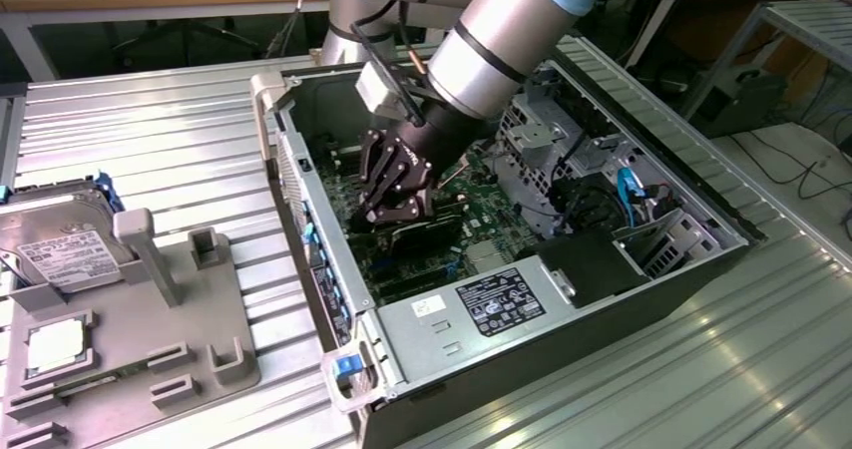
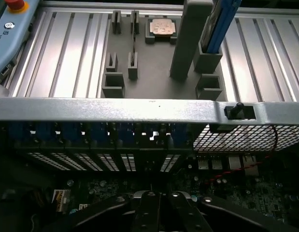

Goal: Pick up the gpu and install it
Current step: 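Press down on the gpu until it lock into place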

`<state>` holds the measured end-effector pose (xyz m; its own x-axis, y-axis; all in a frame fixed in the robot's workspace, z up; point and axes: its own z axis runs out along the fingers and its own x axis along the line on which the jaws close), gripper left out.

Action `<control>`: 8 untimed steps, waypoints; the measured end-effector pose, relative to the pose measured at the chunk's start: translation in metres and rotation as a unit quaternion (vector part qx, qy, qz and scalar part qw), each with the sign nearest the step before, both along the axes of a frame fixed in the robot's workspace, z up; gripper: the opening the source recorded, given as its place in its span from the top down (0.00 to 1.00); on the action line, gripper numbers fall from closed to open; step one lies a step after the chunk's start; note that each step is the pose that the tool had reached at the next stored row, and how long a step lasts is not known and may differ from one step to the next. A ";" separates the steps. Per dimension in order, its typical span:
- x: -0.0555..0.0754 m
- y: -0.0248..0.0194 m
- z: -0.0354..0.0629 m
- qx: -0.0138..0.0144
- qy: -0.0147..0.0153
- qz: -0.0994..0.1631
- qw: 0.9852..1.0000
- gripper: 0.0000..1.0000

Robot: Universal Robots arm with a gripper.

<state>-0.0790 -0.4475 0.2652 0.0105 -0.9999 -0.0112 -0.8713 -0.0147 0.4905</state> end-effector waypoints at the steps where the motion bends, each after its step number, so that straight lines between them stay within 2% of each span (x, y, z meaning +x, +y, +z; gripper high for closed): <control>1: 0.000 0.0005 0.0000 0.000 -0.007 0.001 1.000 0.90; 3: 0.000 0.0016 0.0000 0.000 -0.016 0.001 1.000 0.90; 5: 0.000 0.0025 -0.0001 0.000 -0.023 0.002 1.000 0.90; 7: 0.000 0.0039 0.0001 0.000 -0.032 0.002 0.999 0.90; 8: 0.000 0.0042 0.0000 0.000 -0.034 0.002 0.999 0.90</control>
